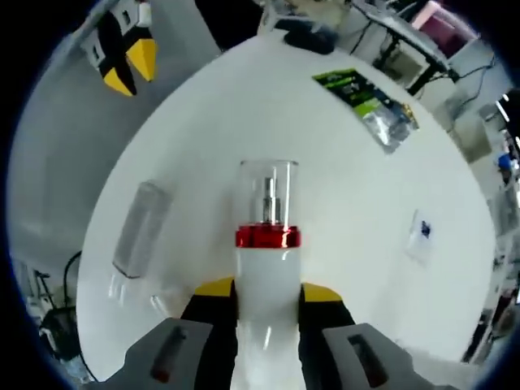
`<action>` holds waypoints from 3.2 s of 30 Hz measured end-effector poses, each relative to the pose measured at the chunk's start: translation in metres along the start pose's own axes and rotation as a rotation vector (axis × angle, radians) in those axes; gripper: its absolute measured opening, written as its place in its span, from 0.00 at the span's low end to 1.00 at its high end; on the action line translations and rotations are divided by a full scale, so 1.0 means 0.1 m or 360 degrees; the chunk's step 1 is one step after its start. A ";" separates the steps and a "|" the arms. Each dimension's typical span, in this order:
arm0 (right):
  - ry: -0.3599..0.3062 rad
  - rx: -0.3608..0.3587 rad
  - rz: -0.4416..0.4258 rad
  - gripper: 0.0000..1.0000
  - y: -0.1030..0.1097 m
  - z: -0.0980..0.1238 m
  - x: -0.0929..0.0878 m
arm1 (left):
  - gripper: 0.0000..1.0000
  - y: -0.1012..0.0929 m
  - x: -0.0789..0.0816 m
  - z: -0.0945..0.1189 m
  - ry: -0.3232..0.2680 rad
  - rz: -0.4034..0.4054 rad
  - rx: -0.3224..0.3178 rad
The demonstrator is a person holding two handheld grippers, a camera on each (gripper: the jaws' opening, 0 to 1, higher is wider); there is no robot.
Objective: Arrange the skincare products in the storage area until every visible bottle or jar stands upright without overlapping.
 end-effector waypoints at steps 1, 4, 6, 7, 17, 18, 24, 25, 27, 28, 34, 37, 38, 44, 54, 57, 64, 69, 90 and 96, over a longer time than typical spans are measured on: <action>-0.0018 -0.0016 -0.0013 0.21 0.00 0.03 0.01 | 0.12 0.00 0.00 0.00 -0.0002 0.0000 0.0000; -0.0087 -0.0073 -0.0075 0.21 -0.02 0.13 0.05 | 0.12 0.00 0.01 0.00 -0.0010 0.0000 0.0001; -0.0135 -0.0131 -0.0118 0.21 -0.04 0.20 0.07 | 0.13 0.00 0.01 0.00 -0.0016 0.0001 0.0002; -0.0169 -0.0167 -0.0169 0.21 -0.07 0.24 0.08 | 0.13 0.00 0.01 0.00 -0.0018 0.0001 0.0002; -0.0495 -0.0389 -0.0530 0.21 -0.09 0.65 0.16 | 0.14 0.02 0.09 0.03 -0.0095 0.0014 0.0012; -0.0551 -0.0402 -0.0594 0.21 -0.07 0.70 0.18 | 0.15 0.02 0.10 0.04 -0.0110 0.0009 0.0006; -0.0790 -0.0525 -0.0892 0.21 -0.03 0.96 0.18 | 0.17 0.02 0.15 0.05 -0.0160 0.0014 0.0004; -0.0823 -0.0537 -0.0929 0.21 -0.02 0.98 0.17 | 0.17 0.03 0.16 0.06 -0.0167 0.0021 0.0008; -0.0903 -0.0548 -0.1024 0.21 0.01 1.05 0.16 | 0.18 0.04 0.17 0.07 -0.0185 0.0040 0.0013; -0.0956 -0.0567 -0.1070 0.21 0.02 1.11 0.15 | 0.18 0.05 0.18 0.08 -0.0193 0.0047 0.0015; -0.1240 -0.0591 -0.1271 0.21 0.09 1.38 0.21 | 0.21 0.06 0.36 0.16 -0.0363 0.0155 -0.0007; -0.1417 -0.0567 -0.1354 0.22 0.16 1.51 0.30 | 0.23 0.07 0.48 0.24 -0.0499 0.0271 -0.0043; -0.1460 -0.0550 -0.1367 0.22 0.19 1.54 0.34 | 0.24 0.08 0.51 0.26 -0.0525 0.0306 -0.0052; -0.1691 -0.0426 -0.1443 0.22 0.35 1.61 0.56 | 0.36 0.16 0.68 0.36 -0.0717 0.0451 -0.0062; -0.1906 -0.0300 -0.1546 0.22 0.58 1.53 0.77 | 0.30 0.15 0.72 0.38 -0.0705 0.0804 -0.0376; -0.1901 -0.0278 -0.1558 0.22 0.62 1.50 0.80 | 0.24 0.22 0.74 0.41 -0.0729 0.0933 -0.0434; -0.1987 -0.0229 -0.1593 0.22 0.69 1.58 0.88 | 0.06 0.41 0.84 0.55 -0.0916 0.1252 -0.0566; -0.2044 -0.0239 -0.1587 0.22 0.70 1.71 0.91 | 0.21 0.43 0.91 0.63 -0.1014 0.1284 -0.0626; -0.2138 -0.0127 -0.1588 0.23 0.80 1.76 1.07 | 0.76 0.70 0.93 0.66 -0.1251 0.1349 -0.0451; -0.2153 -0.0127 -0.1572 0.23 0.81 1.81 1.10 | 0.75 0.72 0.94 0.69 -0.1292 0.1342 -0.0449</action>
Point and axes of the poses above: the point that each gripper's makers call its tool centre point, and the gripper's own axes: z roughly backward along the fingers, y roughly to its left, x roughly out of its top, the point moved 2 cm from there along z, roughly backward along the fingers, and after that the axes turned 3 degrees about x, right-handed, at the moved point
